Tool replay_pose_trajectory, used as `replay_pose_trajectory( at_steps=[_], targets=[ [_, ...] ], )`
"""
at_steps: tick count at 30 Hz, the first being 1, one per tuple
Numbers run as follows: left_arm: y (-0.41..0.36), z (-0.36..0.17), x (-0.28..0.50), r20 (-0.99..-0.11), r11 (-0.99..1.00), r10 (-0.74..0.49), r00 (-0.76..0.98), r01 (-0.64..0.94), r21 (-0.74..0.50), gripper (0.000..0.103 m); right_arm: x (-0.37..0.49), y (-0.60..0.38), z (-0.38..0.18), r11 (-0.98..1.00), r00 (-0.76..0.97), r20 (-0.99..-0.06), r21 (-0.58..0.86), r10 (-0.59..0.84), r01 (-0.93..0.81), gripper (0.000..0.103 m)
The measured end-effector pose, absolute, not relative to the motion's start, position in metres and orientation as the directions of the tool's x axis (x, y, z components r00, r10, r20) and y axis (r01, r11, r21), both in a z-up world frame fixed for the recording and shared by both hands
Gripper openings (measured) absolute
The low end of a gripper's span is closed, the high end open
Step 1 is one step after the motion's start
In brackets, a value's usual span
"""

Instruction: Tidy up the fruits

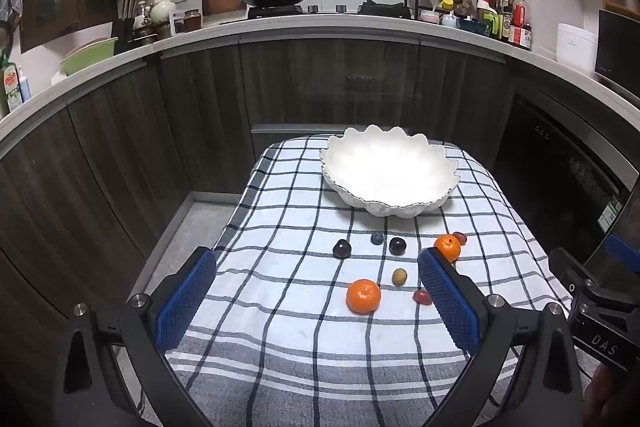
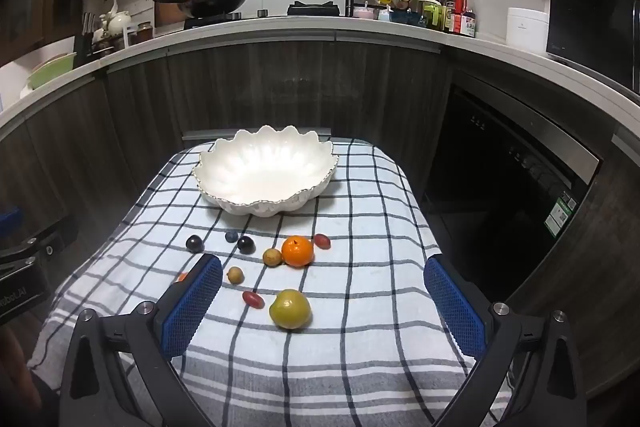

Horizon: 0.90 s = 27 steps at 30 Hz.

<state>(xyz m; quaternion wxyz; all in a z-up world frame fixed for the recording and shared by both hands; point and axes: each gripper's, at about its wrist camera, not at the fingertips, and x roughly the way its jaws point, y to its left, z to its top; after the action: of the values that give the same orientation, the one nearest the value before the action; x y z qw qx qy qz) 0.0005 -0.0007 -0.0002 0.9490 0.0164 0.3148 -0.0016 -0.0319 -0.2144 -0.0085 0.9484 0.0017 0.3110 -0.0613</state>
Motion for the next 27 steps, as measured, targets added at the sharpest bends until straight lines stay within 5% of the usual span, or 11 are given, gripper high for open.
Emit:
replay_pose_trajectory(
  at_steps=[27],
  targets=[
    [-0.0063, 0.0064, -0.0042, -0.594, 0.998, -0.033, 0.804, 0.059, 0.025, 0.103, -0.0359, -0.2162, -0.0086, 0.993, 0.805, -0.582, -0.024, -0.111, 0.119, 0.102]
  ],
)
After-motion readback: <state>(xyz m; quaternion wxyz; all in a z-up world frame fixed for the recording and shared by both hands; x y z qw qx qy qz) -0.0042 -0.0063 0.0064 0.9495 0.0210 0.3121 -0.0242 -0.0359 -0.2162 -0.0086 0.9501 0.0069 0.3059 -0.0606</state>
